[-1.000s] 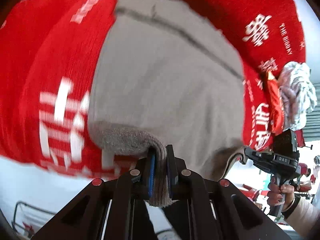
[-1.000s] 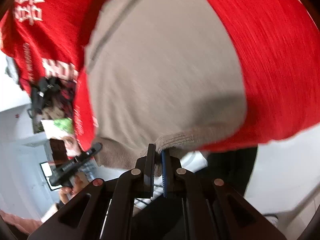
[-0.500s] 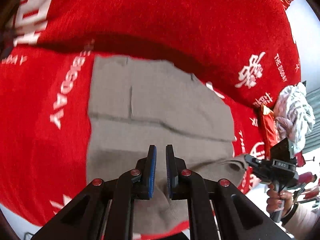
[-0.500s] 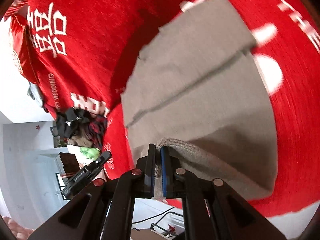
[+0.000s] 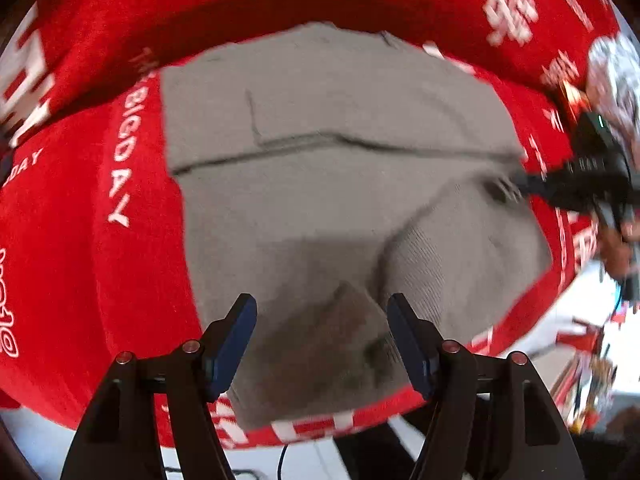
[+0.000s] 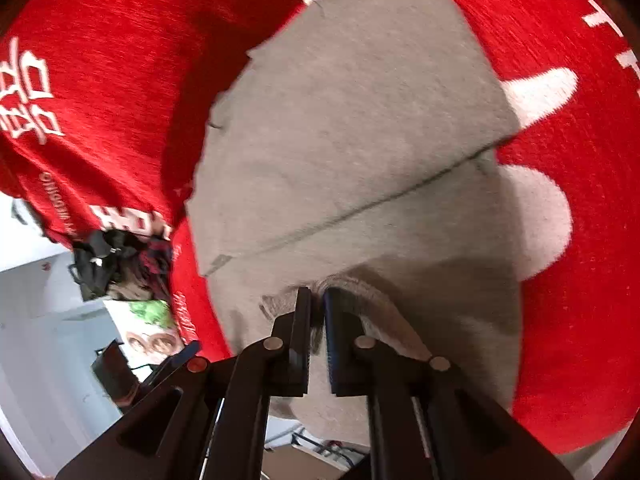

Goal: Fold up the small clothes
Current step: 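Grasp the grey sweatshirt hem with both grippers, then lift the hem and fold it toward the collar with both grippers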

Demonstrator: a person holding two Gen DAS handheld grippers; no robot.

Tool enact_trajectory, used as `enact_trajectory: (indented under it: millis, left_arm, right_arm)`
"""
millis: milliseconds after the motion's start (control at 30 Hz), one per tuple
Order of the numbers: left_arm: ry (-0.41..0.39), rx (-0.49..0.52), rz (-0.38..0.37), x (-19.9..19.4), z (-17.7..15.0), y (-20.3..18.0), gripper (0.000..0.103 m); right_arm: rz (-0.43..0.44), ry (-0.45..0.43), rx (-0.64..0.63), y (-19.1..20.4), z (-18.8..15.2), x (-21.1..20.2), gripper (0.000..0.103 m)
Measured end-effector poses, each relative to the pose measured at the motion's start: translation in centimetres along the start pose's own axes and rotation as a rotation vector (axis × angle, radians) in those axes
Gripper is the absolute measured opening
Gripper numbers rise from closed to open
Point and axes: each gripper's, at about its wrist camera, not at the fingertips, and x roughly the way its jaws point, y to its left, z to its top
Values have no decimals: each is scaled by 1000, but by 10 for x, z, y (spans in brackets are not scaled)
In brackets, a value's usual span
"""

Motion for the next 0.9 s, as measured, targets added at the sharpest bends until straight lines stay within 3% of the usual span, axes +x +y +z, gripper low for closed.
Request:
enact_trajectory:
  millis: [67,100,133,333,500,533,600,633,667,700,900]
  left_arm:
    - [30,35,15,1,-4,-6,68]
    - [49,61,27,3,-6,-9,68]
    - [60,80,37,4,-8,-12,68]
    - [98,148,36,22,-10,-20,68]
    - [122,201,1,44,-9,-24,68]
    - [123,208,-1,47,-9,-24,64]
    - [137,210,-5,52,-9,-20,24]
    - [151,201,1,54,-9,-16,12]
    - [136,179,-30,49,-10,-11,12]
    - [122,158,-55,43,-11,-6,12]
    - [8,52,-110,-15,-4,18,11]
  right_arm:
    - [-65,11,-49,4,0,-5,33]
    - [-84,11,-72,7,0,-7,53]
    - [-105,10,-107,11,-1,-11,56]
    - [-269,32,-372,42,-7,-5,56]
    - [-336,31,-416,49,-1,18,56]
    - [-344,26,-414,50,1,22,56]
    - [-358,29,-403,51,5,34,56]
    - [-378,30,-409,53,4,39,49]
    - [-397,23,-429,57,2,40,39]
    - [-424,20,-458,63,-2,41,10]
    - [-447,-81,-444,78,-33,4,7]
